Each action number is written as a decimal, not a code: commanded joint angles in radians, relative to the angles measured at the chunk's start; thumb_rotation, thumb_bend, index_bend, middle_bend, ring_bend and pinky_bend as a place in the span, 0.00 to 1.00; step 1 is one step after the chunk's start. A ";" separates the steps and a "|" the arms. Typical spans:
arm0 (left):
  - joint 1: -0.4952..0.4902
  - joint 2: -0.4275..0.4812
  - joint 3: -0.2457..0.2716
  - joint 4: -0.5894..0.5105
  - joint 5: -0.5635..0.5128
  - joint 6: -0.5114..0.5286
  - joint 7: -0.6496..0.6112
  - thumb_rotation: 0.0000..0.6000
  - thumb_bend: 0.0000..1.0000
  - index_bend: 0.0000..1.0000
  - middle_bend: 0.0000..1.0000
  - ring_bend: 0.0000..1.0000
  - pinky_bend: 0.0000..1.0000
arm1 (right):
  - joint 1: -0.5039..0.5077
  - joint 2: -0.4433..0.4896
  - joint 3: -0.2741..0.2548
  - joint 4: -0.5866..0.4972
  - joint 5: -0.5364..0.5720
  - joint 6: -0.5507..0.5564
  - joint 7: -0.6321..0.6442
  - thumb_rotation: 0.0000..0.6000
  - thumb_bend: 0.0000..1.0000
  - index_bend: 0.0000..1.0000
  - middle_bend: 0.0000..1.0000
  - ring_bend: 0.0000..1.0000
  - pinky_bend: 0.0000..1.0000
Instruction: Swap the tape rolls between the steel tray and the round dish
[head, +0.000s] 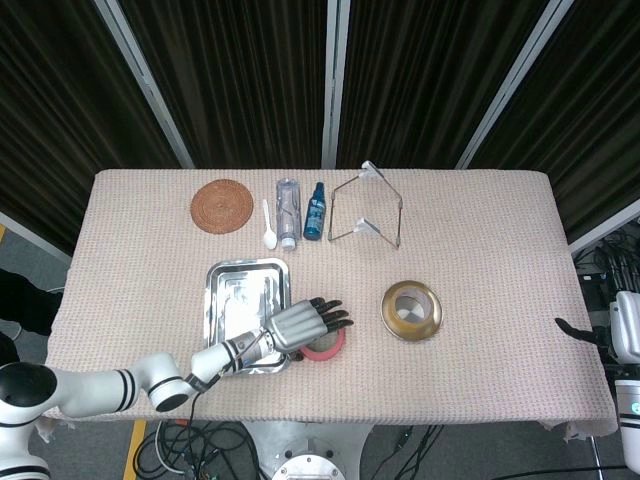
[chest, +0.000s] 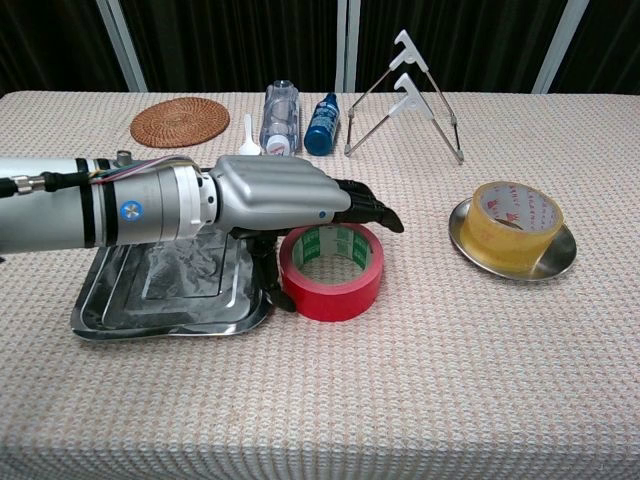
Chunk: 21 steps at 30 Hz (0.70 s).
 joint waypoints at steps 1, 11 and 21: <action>-0.009 -0.001 0.005 0.006 -0.011 -0.006 0.009 1.00 0.10 0.10 0.11 0.02 0.23 | -0.003 -0.001 0.005 0.002 -0.001 -0.004 0.002 1.00 0.00 0.00 0.00 0.00 0.00; -0.008 -0.016 0.022 0.016 -0.006 0.063 0.009 1.00 0.24 0.36 0.30 0.14 0.32 | -0.015 0.002 0.023 0.001 -0.007 -0.019 0.010 1.00 0.00 0.00 0.00 0.00 0.00; 0.054 0.138 0.016 -0.088 -0.043 0.174 0.045 1.00 0.24 0.37 0.32 0.16 0.33 | -0.020 0.004 0.037 -0.010 -0.022 -0.025 0.001 1.00 0.00 0.00 0.00 0.00 0.00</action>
